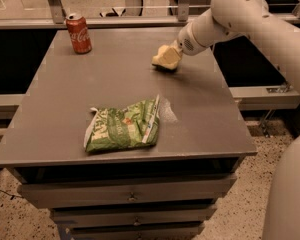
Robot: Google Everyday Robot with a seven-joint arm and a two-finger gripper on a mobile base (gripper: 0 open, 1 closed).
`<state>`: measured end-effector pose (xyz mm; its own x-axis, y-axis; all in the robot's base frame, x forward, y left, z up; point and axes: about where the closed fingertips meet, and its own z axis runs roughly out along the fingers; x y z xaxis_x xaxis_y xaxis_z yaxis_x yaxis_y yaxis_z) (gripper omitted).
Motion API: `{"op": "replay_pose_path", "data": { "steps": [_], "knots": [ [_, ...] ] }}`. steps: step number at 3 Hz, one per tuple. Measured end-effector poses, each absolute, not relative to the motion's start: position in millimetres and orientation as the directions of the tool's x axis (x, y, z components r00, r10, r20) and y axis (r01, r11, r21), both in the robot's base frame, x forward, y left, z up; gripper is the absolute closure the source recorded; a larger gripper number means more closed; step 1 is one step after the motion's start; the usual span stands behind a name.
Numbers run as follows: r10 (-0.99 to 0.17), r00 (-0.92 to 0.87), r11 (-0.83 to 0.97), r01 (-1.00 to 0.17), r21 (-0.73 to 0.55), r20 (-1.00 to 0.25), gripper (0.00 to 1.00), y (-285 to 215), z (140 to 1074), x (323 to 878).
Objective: Move sponge near green jalapeno chip bag
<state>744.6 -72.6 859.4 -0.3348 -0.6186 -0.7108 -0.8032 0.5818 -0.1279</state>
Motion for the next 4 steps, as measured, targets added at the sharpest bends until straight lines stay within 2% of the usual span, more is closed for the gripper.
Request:
{"op": "replay_pose_path", "data": {
  "steps": [1, 3, 4],
  "knots": [
    [-0.642, -0.246, 0.493, -0.858, -0.145, -0.727, 1.00, -75, 901, 721],
    [-0.715, -0.037, 0.155, -0.982, -0.107, -0.698, 1.00, -103, 924, 603],
    [-0.711, 0.030, 0.026, -0.997, -0.069, -0.702, 1.00, -122, 913, 543]
  ]
}}
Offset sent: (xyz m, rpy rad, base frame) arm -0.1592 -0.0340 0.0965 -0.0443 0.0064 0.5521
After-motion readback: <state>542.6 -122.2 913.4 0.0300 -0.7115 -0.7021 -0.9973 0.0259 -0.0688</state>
